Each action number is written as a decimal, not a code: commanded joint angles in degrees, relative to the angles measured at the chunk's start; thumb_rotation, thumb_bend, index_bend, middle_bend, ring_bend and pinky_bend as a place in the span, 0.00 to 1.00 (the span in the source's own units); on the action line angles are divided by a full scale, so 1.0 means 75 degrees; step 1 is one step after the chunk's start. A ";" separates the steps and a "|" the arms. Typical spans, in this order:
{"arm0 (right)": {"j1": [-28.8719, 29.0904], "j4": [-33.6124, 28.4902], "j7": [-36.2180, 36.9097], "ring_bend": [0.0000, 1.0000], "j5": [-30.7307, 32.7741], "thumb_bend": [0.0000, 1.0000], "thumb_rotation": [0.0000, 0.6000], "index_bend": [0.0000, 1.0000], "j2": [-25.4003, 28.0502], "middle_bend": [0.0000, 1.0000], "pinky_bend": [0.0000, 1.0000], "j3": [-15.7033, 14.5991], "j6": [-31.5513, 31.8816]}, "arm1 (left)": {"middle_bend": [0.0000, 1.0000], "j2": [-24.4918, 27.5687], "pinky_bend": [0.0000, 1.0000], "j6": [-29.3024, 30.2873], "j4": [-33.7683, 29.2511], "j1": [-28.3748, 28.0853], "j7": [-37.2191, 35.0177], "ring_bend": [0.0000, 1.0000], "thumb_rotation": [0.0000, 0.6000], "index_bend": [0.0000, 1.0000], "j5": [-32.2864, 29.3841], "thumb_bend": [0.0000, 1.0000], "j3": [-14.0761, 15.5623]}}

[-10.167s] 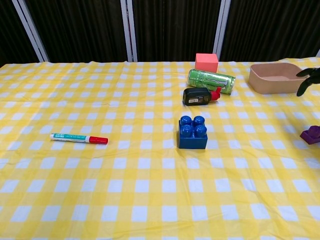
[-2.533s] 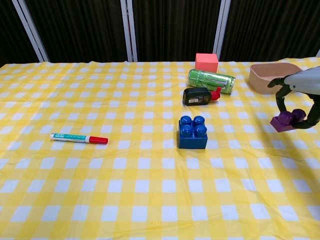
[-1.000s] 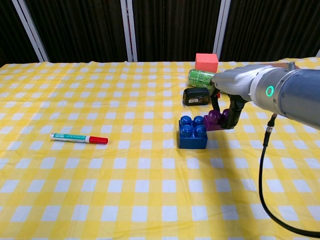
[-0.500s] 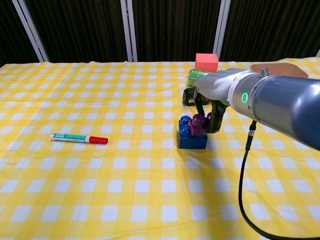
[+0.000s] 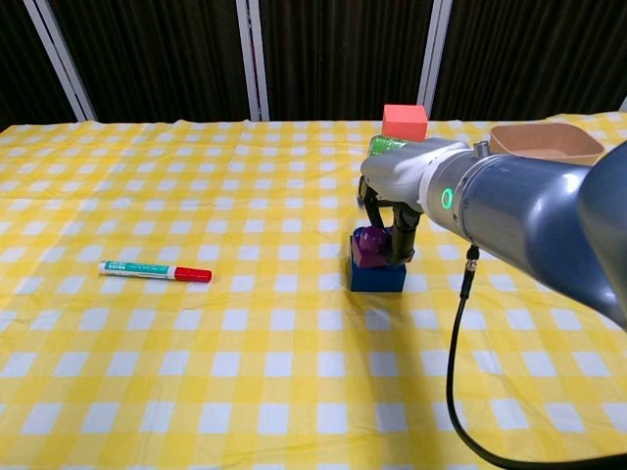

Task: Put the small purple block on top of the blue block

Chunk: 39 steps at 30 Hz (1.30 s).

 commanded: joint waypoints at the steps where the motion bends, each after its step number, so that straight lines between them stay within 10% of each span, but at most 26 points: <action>1: 0.0060 0.0059 -0.0084 0.03 -0.0028 0.74 1.00 0.76 -0.0057 0.05 0.00 -0.0027 0.0004 | 0.09 0.0003 0.05 -0.0002 0.0000 -0.0003 -0.0008 0.00 1.00 0.22 -0.0003 0.24 -0.0003; 39: 0.0352 0.0439 -0.0596 0.03 0.0375 0.73 1.00 0.77 -0.0322 0.05 0.00 0.0284 0.0033 | 0.09 0.0063 0.05 -0.0055 -0.0060 0.0000 -0.0032 0.00 1.00 0.23 -0.0056 0.24 0.0031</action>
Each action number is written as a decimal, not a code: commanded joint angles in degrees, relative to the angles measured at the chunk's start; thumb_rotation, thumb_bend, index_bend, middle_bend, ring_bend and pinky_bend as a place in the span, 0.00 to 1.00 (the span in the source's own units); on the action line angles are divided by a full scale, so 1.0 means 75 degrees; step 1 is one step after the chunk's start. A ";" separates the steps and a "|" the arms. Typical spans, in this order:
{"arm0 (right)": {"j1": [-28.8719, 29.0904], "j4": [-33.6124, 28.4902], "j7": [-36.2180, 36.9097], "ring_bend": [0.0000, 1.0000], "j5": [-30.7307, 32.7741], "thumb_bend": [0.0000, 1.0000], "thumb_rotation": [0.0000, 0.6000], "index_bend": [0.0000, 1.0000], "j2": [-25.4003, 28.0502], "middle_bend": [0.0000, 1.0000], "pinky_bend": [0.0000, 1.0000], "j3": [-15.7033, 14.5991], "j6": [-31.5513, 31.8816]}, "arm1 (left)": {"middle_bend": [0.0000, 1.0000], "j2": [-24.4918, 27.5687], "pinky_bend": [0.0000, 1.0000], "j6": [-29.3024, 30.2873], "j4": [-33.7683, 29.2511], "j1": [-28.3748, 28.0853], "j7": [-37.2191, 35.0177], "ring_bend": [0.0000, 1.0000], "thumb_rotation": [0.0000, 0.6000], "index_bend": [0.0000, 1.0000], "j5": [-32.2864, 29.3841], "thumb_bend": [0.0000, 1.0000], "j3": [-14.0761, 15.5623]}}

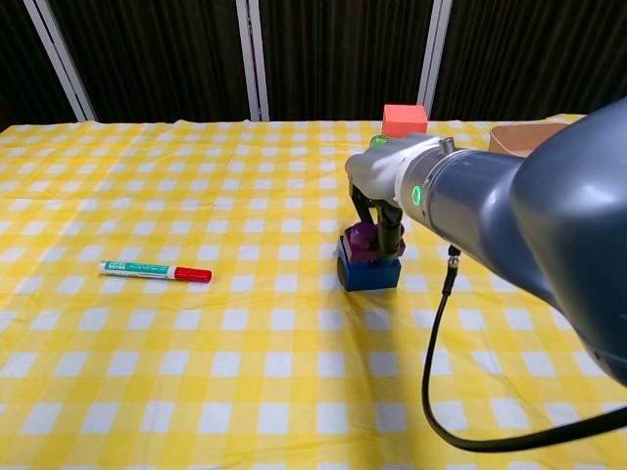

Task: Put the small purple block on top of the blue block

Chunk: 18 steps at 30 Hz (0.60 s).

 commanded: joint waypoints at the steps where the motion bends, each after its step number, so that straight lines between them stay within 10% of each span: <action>1: -0.0023 0.0044 0.0032 0.03 0.0026 0.73 1.00 0.77 -0.0014 0.05 0.00 -0.0023 -0.0059 | 0.09 0.0005 0.05 0.0004 -0.0009 0.0004 0.0005 0.00 1.00 0.23 0.0000 0.24 0.0004; 18: -0.0177 0.0483 0.0385 0.03 -0.0055 0.74 1.00 0.77 -0.0151 0.05 0.00 -0.0219 -0.0568 | 0.09 0.0006 0.05 0.0017 -0.0030 0.0007 0.0030 0.00 1.00 0.23 -0.0018 0.24 0.0000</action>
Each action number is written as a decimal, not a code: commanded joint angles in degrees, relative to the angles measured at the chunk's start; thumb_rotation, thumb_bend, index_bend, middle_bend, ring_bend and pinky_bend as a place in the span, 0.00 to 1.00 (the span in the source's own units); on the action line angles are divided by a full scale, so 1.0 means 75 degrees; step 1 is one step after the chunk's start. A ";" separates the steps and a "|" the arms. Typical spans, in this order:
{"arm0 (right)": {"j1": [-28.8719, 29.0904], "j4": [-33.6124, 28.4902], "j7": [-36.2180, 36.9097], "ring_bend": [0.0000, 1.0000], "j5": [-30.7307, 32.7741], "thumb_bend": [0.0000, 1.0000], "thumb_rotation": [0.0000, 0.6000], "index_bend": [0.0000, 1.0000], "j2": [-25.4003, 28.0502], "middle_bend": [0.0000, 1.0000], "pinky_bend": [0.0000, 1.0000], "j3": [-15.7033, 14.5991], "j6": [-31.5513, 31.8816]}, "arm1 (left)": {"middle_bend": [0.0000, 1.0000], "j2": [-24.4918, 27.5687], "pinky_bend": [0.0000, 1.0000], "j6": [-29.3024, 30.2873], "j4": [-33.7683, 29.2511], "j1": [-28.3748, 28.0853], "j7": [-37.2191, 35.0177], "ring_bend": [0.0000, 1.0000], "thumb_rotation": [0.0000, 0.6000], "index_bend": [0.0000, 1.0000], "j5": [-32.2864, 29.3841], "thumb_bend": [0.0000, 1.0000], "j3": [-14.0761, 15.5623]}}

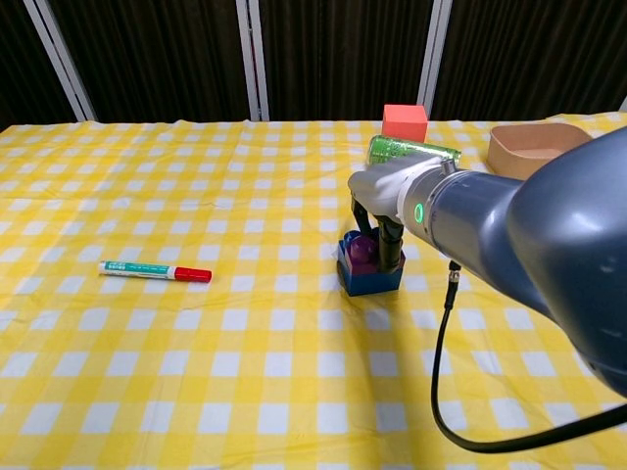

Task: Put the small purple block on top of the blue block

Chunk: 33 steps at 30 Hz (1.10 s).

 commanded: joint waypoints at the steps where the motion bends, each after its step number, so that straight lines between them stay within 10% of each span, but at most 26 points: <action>1: -0.0028 0.0062 0.0054 0.03 -0.0027 0.74 1.00 0.77 -0.0037 0.05 0.00 -0.0041 -0.0056 | 0.09 0.0000 0.05 0.0002 0.0002 0.0000 -0.0006 0.00 1.00 0.23 0.0002 0.24 0.0001; 21: -0.0097 0.0065 0.0097 0.03 -0.0110 0.85 1.00 0.76 -0.0058 0.05 0.00 -0.0134 -0.0162 | 0.10 0.0010 0.05 0.0019 -0.0016 0.0005 -0.0028 0.00 1.00 0.23 0.0007 0.24 -0.0002; 24: -0.0091 -0.0134 -0.0018 0.01 0.0059 0.99 1.00 0.64 0.0062 0.04 0.00 -0.0119 -0.0225 | 0.10 0.0008 0.05 0.0025 -0.0023 0.0009 -0.0029 0.00 1.00 0.23 -0.0012 0.24 -0.0012; 33: 0.0038 -0.0678 -0.0337 0.00 0.0683 1.00 1.00 0.33 0.0411 0.02 0.00 0.0054 -0.0228 | 0.10 0.0016 0.05 0.0011 -0.0049 0.0010 -0.0001 0.00 1.00 0.23 -0.0021 0.24 -0.0001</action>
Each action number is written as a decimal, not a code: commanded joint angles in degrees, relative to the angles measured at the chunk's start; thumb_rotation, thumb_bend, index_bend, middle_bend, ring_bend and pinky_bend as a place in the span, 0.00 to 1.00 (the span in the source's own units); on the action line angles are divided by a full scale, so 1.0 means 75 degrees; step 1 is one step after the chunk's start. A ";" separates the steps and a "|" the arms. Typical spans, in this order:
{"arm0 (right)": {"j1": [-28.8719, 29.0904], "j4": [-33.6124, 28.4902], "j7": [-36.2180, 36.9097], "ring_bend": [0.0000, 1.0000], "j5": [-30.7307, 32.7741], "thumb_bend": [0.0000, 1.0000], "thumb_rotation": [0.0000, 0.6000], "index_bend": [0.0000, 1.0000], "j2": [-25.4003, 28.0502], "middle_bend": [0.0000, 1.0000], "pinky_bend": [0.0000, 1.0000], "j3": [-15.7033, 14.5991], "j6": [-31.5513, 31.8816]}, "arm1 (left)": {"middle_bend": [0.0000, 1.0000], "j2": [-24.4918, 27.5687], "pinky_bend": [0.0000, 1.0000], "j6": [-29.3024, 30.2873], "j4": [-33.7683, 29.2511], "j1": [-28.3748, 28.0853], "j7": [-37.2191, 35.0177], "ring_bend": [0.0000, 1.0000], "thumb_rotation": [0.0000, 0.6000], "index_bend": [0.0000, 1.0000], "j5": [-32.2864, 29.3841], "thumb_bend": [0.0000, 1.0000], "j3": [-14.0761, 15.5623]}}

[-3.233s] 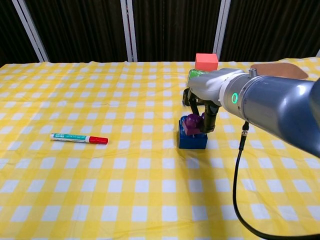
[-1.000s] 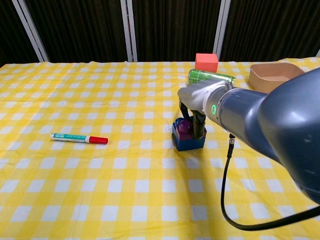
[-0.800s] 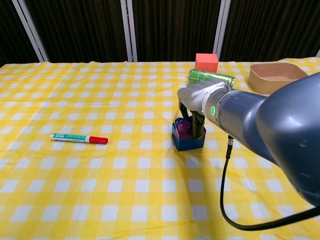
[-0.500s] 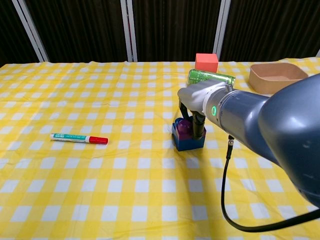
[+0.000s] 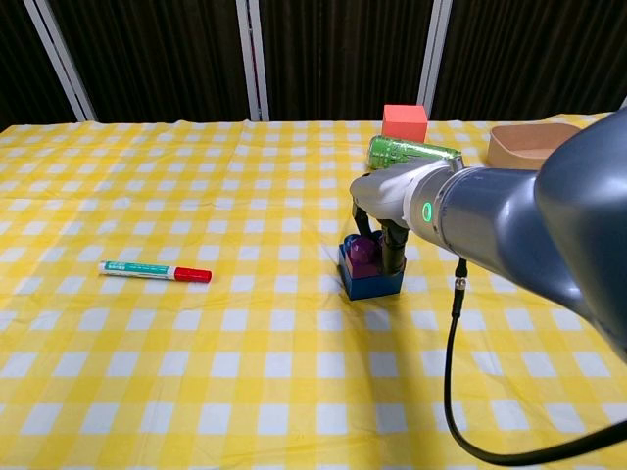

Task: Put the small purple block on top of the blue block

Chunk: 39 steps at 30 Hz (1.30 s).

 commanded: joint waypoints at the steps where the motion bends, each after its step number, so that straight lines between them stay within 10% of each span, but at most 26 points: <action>1: 0.0033 -0.0091 -0.0009 0.00 0.0048 1.00 1.00 0.31 0.0072 0.02 0.00 0.0019 0.0011 | 0.10 -0.0002 0.05 0.0005 -0.0011 0.0003 0.0021 0.00 1.00 0.23 0.0002 0.24 0.0005; 39: -0.0682 -0.2763 0.1253 0.00 -0.1133 0.99 1.00 0.30 0.1991 0.02 0.00 -0.0633 0.0774 | 0.10 0.0040 0.05 -0.0026 -0.0067 0.0004 -0.0010 0.00 1.00 0.24 -0.0038 0.24 0.0001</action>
